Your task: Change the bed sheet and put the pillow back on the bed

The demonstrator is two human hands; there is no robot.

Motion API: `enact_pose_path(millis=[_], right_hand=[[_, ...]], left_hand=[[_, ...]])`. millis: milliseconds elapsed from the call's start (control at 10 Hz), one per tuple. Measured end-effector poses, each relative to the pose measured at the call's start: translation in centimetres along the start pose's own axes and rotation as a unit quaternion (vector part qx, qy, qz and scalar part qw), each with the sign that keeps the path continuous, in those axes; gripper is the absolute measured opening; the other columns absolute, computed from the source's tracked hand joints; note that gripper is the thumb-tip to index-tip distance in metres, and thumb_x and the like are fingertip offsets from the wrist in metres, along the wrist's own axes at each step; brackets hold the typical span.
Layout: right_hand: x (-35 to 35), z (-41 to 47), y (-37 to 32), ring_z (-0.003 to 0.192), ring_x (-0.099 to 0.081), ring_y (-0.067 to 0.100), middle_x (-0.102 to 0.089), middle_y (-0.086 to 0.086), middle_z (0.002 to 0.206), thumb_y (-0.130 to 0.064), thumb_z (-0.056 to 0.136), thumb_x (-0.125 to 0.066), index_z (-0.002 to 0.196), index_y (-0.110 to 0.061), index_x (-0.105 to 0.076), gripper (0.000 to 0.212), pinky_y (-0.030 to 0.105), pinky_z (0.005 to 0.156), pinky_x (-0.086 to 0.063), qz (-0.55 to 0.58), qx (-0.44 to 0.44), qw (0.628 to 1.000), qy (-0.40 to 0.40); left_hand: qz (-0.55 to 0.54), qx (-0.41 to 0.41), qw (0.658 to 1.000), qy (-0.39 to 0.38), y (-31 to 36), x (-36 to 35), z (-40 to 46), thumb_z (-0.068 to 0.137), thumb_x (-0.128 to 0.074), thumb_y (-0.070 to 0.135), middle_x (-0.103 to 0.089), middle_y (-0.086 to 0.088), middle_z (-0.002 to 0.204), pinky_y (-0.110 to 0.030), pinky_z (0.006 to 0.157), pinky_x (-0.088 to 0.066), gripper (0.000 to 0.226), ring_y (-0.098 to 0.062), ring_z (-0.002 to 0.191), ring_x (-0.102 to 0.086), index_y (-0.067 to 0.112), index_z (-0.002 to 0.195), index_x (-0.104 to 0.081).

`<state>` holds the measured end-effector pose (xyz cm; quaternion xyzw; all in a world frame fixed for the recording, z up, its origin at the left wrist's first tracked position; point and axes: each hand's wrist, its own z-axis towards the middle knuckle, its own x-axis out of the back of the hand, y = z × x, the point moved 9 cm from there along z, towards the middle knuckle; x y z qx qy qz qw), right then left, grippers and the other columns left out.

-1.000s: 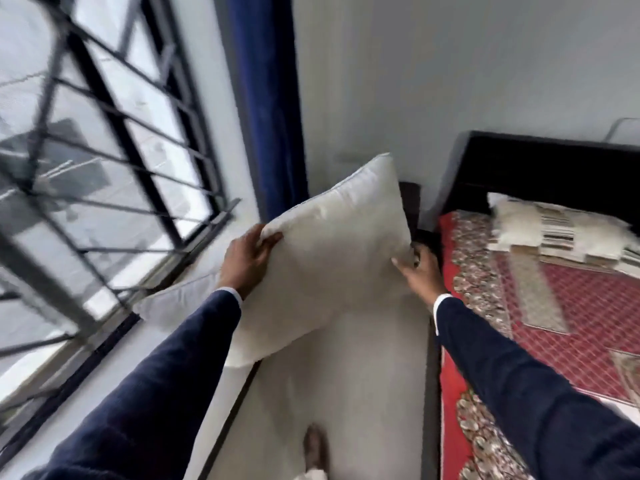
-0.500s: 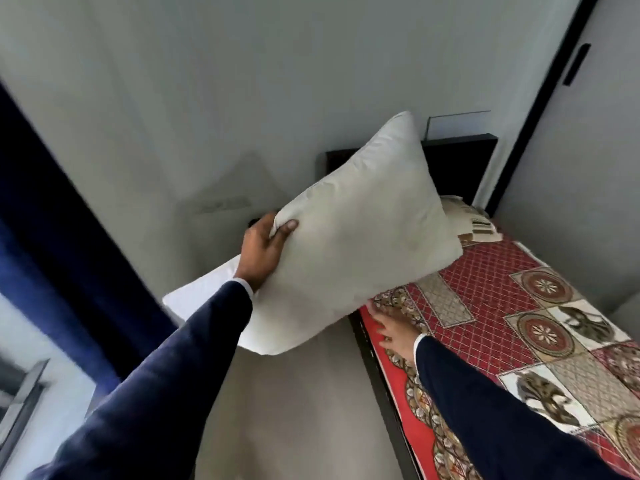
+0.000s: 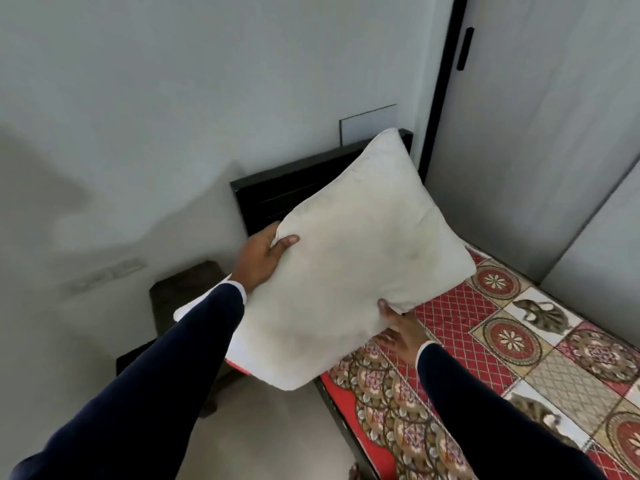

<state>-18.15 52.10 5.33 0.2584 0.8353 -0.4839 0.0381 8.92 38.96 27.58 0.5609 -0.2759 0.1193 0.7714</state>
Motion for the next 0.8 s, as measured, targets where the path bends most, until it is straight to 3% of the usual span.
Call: enact_pose_path(millis=[100, 200, 300, 400, 500, 600, 700, 800], right_hand=[[1.3, 4.4, -2.7, 0.112, -0.065, 0.038, -0.068, 0.019, 0.123, -0.042, 0.066, -0.091, 0.123, -0.010, -0.062, 0.072, 0.051, 0.085, -0.059, 0.013, -0.005, 1.000, 0.026], [2.7, 9.0, -4.9, 0.112, -0.062, 0.038, -0.066, 0.015, 0.124, -0.050, 0.051, -0.096, 0.127, -0.013, -0.059, 0.093, 0.049, 0.080, -0.060, 0.018, -0.016, 0.996, 0.084], [3.5, 13.3, -7.5, 0.112, -0.061, 0.037, -0.062, 0.012, 0.126, -0.052, 0.058, -0.092, 0.130, -0.015, -0.053, 0.090, 0.049, 0.078, -0.061, 0.018, -0.016, 0.990, 0.140], [4.1, 17.0, -10.6, 0.112, -0.060, 0.036, -0.061, 0.011, 0.122, -0.043, 0.085, -0.076, 0.127, -0.018, -0.051, 0.055, 0.053, 0.087, -0.058, 0.027, 0.019, 0.982, 0.184], [4.9, 21.2, -13.4, 0.103, -0.064, 0.036, -0.064, 0.016, 0.114, -0.037, 0.093, -0.068, 0.125, -0.008, -0.051, 0.046, 0.050, 0.079, -0.060, 0.027, 0.040, 0.977, 0.207], [6.7, 25.1, -15.4, 0.104, -0.061, 0.037, -0.056, 0.028, 0.128, -0.028, 0.092, -0.070, 0.132, 0.003, -0.042, 0.058, 0.049, 0.076, -0.058, -0.080, 0.015, 0.960, 0.269], [7.1, 28.2, -17.3, 0.129, -0.051, 0.038, -0.034, 0.025, 0.154, -0.028, 0.092, -0.071, 0.155, -0.001, -0.014, 0.089, 0.044, 0.096, -0.051, -0.304, -0.028, 0.915, 0.265], [4.0, 30.4, -17.3, 0.137, -0.046, 0.033, -0.039, 0.021, 0.153, -0.033, 0.095, -0.066, 0.155, -0.008, -0.022, 0.079, 0.035, 0.108, -0.039, -0.462, -0.057, 0.868, 0.174]], left_hand=[[0.047, -0.008, 0.999, -0.025, -0.5, -3.1, 7.9, 0.086, -0.052, 0.062, -0.070, 0.009, 0.104, -0.037, 0.085, -0.050, 0.046, -0.015, 0.096, -0.066, 0.025, 0.111, -0.063], [0.091, -0.013, 0.994, -0.053, -1.6, -6.8, 14.8, 0.096, -0.055, 0.052, -0.068, 0.003, 0.105, -0.040, 0.087, -0.049, 0.037, -0.020, 0.098, -0.063, 0.019, 0.109, -0.062], [0.105, 0.002, 0.991, -0.085, -3.1, -10.5, 21.4, 0.095, -0.058, 0.052, -0.066, 0.003, 0.101, -0.042, 0.085, -0.050, 0.033, -0.021, 0.095, -0.064, 0.021, 0.106, -0.061], [0.110, -0.004, 0.986, -0.124, -4.1, -13.8, 27.4, 0.077, -0.059, 0.075, -0.061, 0.006, 0.099, -0.047, 0.088, -0.052, 0.056, -0.020, 0.093, -0.062, 0.026, 0.104, -0.060], [0.165, -0.054, 0.972, -0.158, -4.5, -16.9, 33.4, 0.066, -0.064, 0.081, -0.054, 0.002, 0.114, -0.052, 0.099, -0.046, 0.084, -0.027, 0.111, -0.057, 0.030, 0.131, -0.053], [0.242, -0.098, 0.942, -0.211, -5.0, -19.6, 38.2, 0.073, -0.072, 0.072, -0.035, -0.011, 0.155, -0.053, 0.113, -0.033, 0.118, -0.031, 0.143, -0.034, 0.023, 0.160, -0.008], [0.432, -0.200, 0.840, -0.259, -7.4, -22.8, 40.4, 0.084, -0.063, 0.067, 0.002, -0.013, 0.168, -0.054, 0.121, -0.019, 0.117, -0.031, 0.154, -0.009, 0.018, 0.159, 0.011], [0.510, -0.215, 0.774, -0.308, -12.0, -25.0, 40.1, 0.091, -0.057, 0.062, 0.005, -0.014, 0.167, -0.059, 0.121, -0.014, 0.102, -0.033, 0.154, -0.002, 0.016, 0.160, 0.002]])
